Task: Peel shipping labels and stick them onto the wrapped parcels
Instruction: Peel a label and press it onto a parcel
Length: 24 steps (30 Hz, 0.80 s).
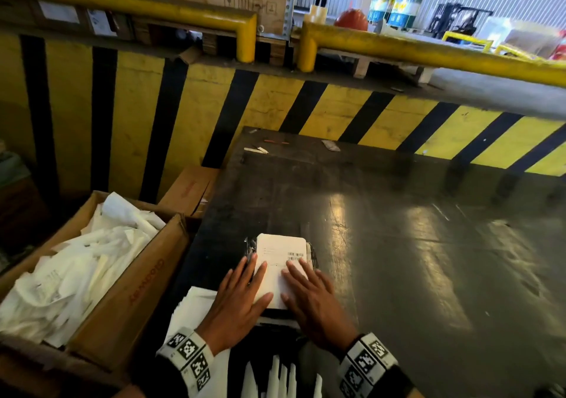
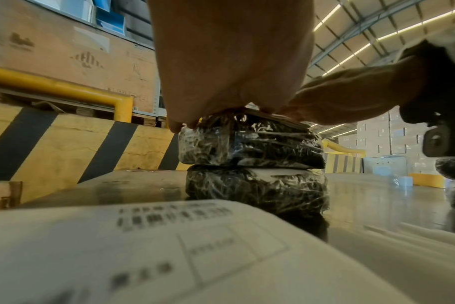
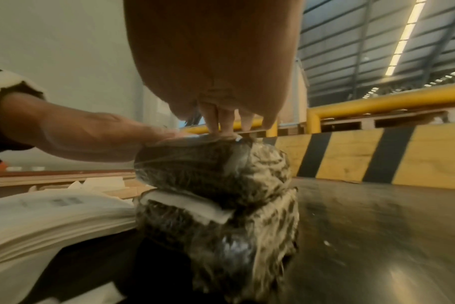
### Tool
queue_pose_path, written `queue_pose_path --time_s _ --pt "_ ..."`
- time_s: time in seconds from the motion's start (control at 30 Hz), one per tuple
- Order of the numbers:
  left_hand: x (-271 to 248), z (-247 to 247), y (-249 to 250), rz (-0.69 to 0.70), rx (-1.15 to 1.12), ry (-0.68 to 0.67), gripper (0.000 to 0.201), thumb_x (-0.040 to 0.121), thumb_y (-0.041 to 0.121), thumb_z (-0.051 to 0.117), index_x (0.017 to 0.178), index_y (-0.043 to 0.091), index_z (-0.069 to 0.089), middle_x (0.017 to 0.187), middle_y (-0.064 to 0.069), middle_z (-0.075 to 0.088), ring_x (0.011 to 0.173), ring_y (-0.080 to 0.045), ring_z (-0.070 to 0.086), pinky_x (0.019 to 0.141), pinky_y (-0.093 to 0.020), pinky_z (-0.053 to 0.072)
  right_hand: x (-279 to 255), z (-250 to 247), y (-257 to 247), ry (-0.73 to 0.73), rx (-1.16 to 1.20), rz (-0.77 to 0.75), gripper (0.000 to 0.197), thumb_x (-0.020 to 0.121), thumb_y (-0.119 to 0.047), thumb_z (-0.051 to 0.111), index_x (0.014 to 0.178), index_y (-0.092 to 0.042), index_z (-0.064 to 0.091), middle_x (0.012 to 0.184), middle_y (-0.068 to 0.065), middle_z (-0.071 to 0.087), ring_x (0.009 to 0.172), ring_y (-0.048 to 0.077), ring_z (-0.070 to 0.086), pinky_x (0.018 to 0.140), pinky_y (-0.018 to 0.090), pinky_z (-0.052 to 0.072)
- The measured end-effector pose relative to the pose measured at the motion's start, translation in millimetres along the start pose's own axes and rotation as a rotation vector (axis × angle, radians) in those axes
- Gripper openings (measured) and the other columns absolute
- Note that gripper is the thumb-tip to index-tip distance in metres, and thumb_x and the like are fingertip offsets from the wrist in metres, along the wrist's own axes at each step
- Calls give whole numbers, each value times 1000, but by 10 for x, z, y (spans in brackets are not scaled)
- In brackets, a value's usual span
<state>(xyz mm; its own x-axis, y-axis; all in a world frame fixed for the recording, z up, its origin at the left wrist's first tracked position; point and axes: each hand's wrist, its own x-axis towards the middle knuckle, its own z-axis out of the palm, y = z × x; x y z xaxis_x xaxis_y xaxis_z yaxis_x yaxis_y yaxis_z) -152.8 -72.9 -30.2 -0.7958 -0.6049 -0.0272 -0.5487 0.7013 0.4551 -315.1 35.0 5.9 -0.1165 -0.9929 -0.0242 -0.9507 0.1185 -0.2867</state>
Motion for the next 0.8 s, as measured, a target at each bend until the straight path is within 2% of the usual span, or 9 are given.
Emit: queue_pose_path --time_s 0.23,0.27,0.33,0.4,0.47,0.53,0.57,0.67,0.8 --pt "-3 -42 42 -20 -36 -24 78 71 74 -11 139 38 -20 148 15 -31 137 -1 -29 115 -29 -14 474 -90 241 -34 -25 141 114 56 -83 -24 149 -26 8 158 -8 0 146 14 -4 115 37 1" --pt "-7 -47 49 -25 -38 -28 77 72 73 -9 139 38 -20 148 15 -31 137 -2 -30 115 -28 -14 530 -108 297 -38 -25 171 106 64 -83 -15 149 -26 9 158 -8 1 146 14 -3 116 38 2" --pt "-12 -51 61 -34 -42 -32 76 74 71 -7 141 37 -19 149 15 -31 136 -2 -30 114 -26 -15 627 -128 390 -60 -9 229 72 89 -66 12 149 -26 11 158 -8 5 146 14 0 116 38 3" --pt "-20 -62 68 -36 -49 -29 77 74 70 -5 143 36 -17 149 15 -31 137 -2 -30 113 -25 -16 680 -156 425 -61 33 264 58 97 -50 25 148 -25 15 158 -7 11 146 14 3 115 37 4" --pt "-26 -65 66 -35 -46 -30 75 75 70 -5 142 37 -18 148 16 -32 136 -1 -30 113 -25 -16 681 -200 389 -76 12 251 69 92 -62 14 149 -22 16 158 -5 10 146 15 2 115 37 3" --pt "-32 -58 60 -30 -48 -24 71 76 70 -5 138 40 -21 146 18 -33 136 -1 -30 113 -24 -16 625 -260 276 -64 -35 158 103 69 -79 -17 149 -21 15 158 -5 7 146 15 -2 116 38 1" --pt "-34 -54 59 -24 -51 -19 70 76 71 -5 137 40 -21 146 18 -34 136 0 -30 113 -24 -16 578 -286 191 -70 -64 95 114 59 -78 -26 149 -21 16 158 -5 8 146 15 -3 116 38 0" --pt "-35 -48 62 -21 -63 -9 71 77 71 -4 139 39 -20 147 17 -32 136 0 -31 113 -23 -16 467 -269 -31 -161 -131 -78 108 60 -69 -25 148 -23 18 158 -7 10 146 14 -3 116 40 -2" --pt "-42 -61 71 -16 -39 0 72 78 69 -3 141 38 -17 149 16 -30 136 1 -31 113 -23 -15 590 -169 119 -123 -143 -21 107 59 -73 -30 149 -29 10 158 -12 6 146 18 -2 115 42 -1"
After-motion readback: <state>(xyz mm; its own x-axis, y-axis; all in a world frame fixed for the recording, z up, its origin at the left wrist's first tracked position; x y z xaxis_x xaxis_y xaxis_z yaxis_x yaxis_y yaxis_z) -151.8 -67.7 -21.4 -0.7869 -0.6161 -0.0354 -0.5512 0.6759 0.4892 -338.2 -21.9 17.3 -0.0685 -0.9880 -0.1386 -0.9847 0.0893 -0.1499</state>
